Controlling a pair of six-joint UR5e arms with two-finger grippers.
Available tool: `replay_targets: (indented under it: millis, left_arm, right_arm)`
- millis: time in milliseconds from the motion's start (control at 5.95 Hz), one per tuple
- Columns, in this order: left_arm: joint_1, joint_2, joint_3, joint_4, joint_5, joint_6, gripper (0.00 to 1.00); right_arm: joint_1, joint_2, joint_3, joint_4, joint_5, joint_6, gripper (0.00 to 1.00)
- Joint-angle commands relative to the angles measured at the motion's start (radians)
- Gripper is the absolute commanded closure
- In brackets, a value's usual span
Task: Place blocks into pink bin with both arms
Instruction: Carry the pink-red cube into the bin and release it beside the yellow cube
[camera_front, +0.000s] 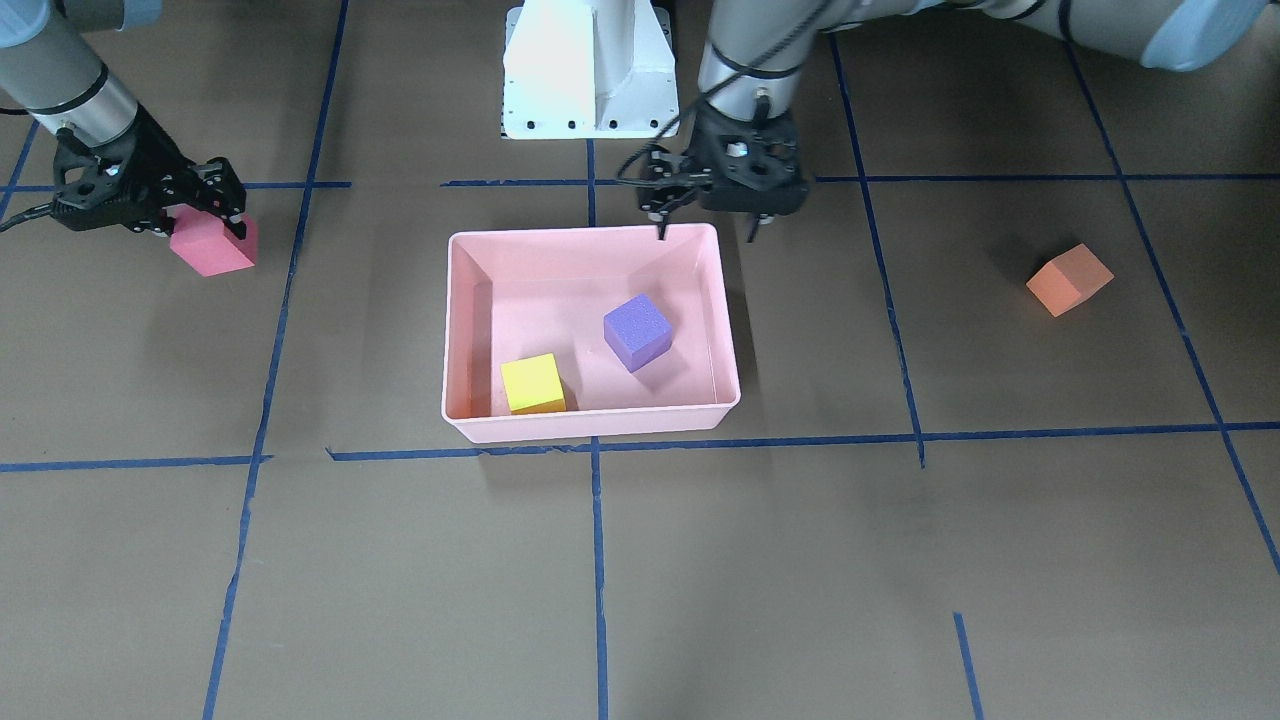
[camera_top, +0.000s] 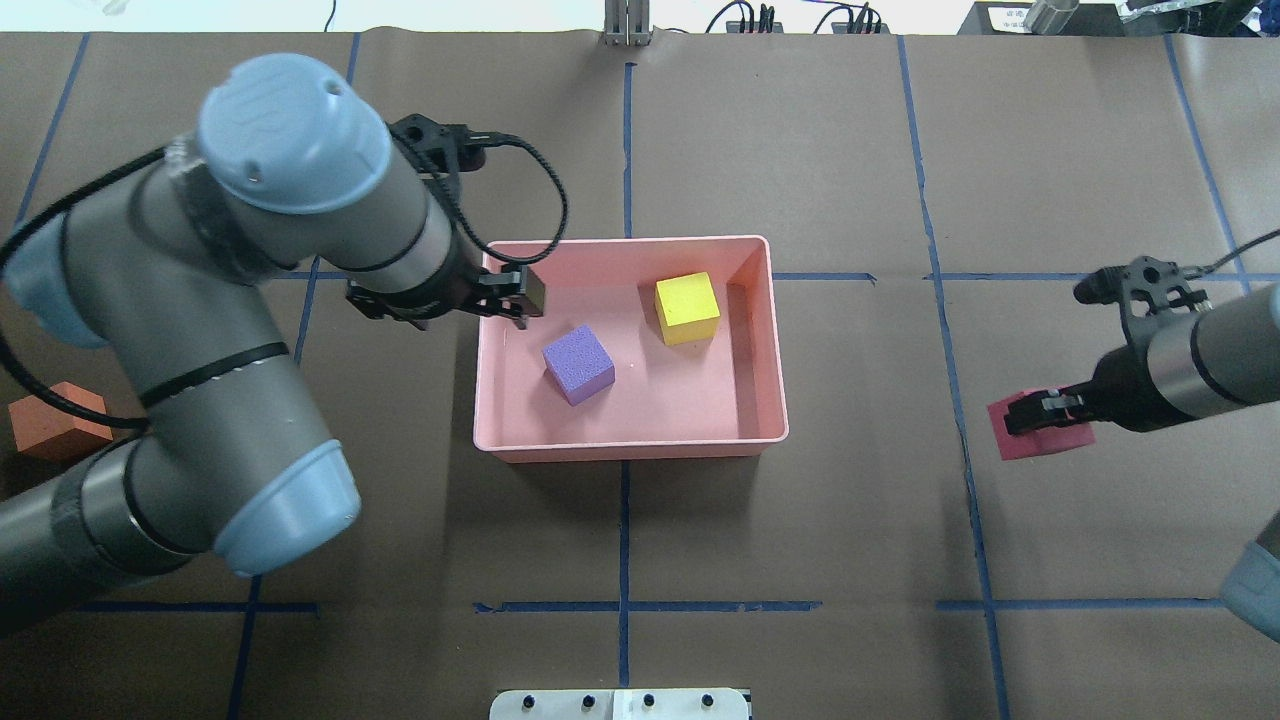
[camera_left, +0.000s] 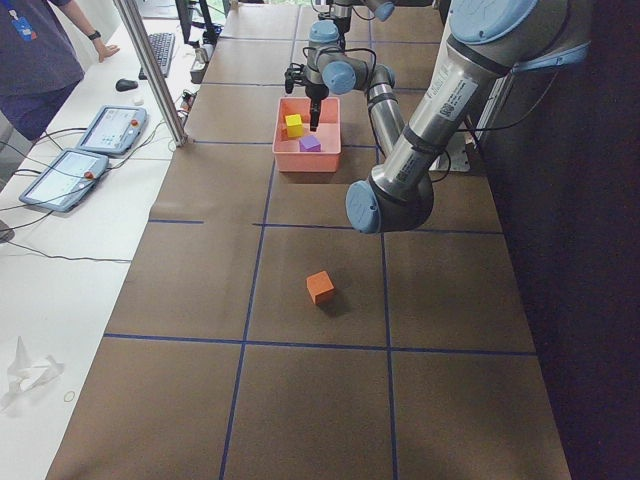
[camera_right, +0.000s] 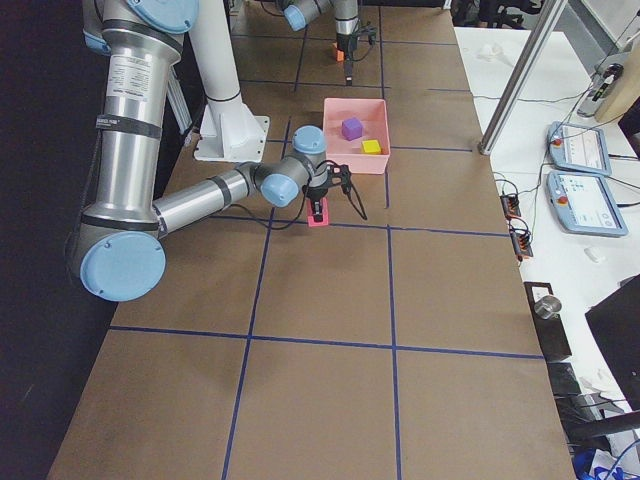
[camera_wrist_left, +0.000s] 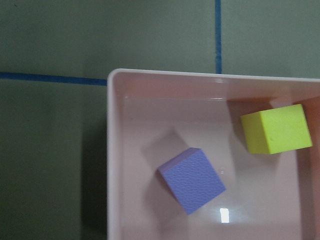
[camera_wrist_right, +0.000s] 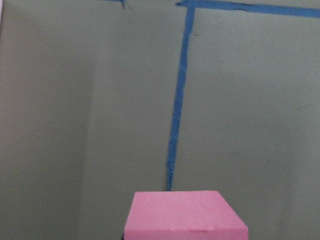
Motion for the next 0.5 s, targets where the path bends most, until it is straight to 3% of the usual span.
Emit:
replay_targets:
  millis: [0,168,336]
  left_arm:
    - [-0.151,0.171,-0.052,-0.006,-0.110,0.353,0.00]
    - [-0.240,0.271,-0.052,-0.014,-0.167,0.545,0.00]
    - [-0.334,0.355,-0.052,-0.015,-0.208,0.703,0.00]
  right_arm:
    - [-0.001,0.337,0.038,-0.394,0.000,0.080,0.65]
    - [-0.028,0.502,0.012,-0.530,-0.006,0.150,0.65]
    - [-0.068,0.646,-0.079,-0.558,-0.035,0.252,0.65]
